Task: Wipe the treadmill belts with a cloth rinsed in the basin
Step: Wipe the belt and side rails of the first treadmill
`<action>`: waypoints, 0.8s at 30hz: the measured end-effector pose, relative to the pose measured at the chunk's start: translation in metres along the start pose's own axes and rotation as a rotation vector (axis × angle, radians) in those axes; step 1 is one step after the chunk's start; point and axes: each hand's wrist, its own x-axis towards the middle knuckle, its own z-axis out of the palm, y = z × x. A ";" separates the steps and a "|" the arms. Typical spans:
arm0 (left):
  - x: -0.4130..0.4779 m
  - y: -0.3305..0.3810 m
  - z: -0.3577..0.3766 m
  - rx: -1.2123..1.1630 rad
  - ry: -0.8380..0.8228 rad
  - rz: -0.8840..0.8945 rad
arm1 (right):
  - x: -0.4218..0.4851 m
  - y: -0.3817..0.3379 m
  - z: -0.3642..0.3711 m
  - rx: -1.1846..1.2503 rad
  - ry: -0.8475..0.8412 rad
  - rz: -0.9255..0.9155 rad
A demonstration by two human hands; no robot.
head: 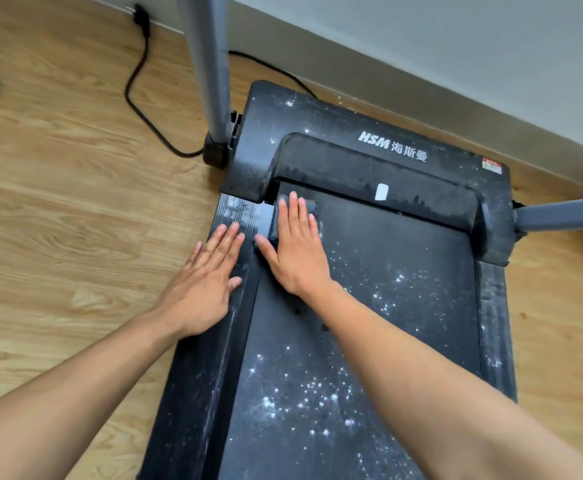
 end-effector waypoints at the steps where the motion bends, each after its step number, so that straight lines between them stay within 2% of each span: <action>1: 0.000 0.000 0.000 0.007 0.007 0.005 | 0.021 0.001 -0.007 0.011 0.022 0.038; 5: 0.001 0.000 -0.006 -0.001 -0.055 0.012 | 0.043 0.002 -0.011 0.037 0.064 0.087; 10: 0.002 0.001 -0.009 0.005 -0.111 0.005 | -0.054 -0.006 0.005 0.062 -0.076 0.043; 13: 0.007 0.002 -0.019 0.043 -0.221 -0.011 | -0.095 0.000 0.010 -0.015 -0.152 -0.034; 15: 0.012 0.005 -0.031 0.128 -0.308 -0.015 | -0.075 0.018 0.005 -0.061 -0.123 -0.080; 17: 0.017 0.013 -0.040 0.319 -0.351 -0.046 | -0.034 0.034 -0.005 -0.053 -0.043 -0.047; 19: 0.016 0.021 -0.037 0.430 -0.258 -0.074 | 0.005 0.044 -0.016 -0.039 -0.009 0.032; 21: 0.011 0.026 -0.027 0.428 -0.201 -0.072 | 0.018 0.040 -0.016 0.006 -0.006 0.073; 24: 0.005 0.051 -0.001 0.226 0.023 -0.183 | -0.030 0.022 -0.003 0.126 -0.021 0.123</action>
